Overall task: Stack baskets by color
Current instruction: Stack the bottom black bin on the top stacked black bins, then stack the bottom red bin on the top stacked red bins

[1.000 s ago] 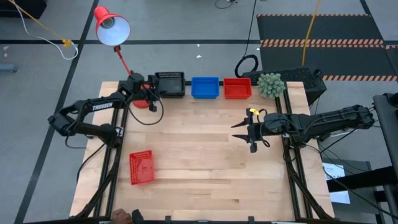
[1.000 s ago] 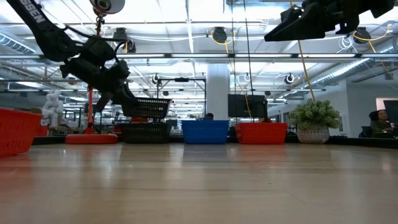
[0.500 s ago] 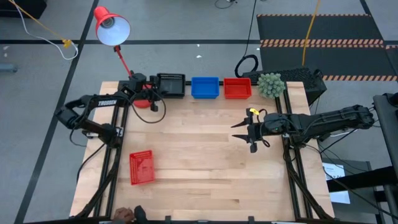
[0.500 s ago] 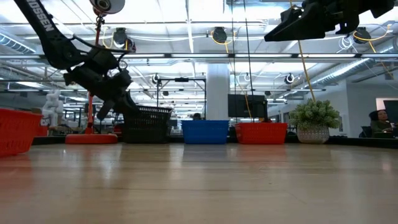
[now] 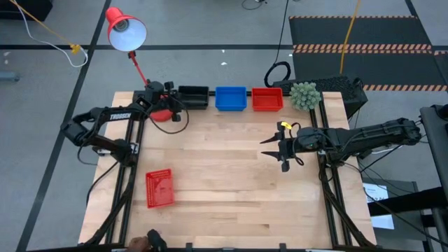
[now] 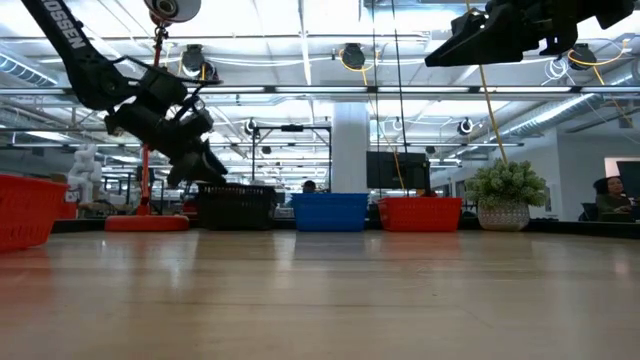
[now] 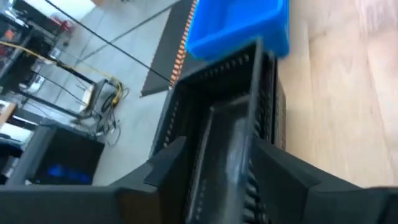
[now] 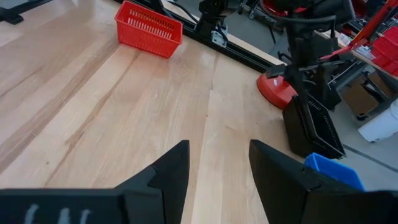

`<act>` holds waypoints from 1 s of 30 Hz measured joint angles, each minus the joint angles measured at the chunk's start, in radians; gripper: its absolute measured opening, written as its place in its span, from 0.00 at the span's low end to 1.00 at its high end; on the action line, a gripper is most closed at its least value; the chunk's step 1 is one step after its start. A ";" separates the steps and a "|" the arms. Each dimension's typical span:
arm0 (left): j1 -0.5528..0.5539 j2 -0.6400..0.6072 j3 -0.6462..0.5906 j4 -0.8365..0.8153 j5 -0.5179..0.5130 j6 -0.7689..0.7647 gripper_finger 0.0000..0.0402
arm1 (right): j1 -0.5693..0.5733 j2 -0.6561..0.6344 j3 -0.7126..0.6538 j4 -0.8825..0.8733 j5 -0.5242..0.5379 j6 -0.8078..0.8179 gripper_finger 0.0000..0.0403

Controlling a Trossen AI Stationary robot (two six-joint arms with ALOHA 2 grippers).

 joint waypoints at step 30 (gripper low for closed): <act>-0.965 -0.438 0.146 -1.019 -0.381 -0.867 0.37 | 0.000 0.000 0.000 -0.015 0.001 0.046 0.40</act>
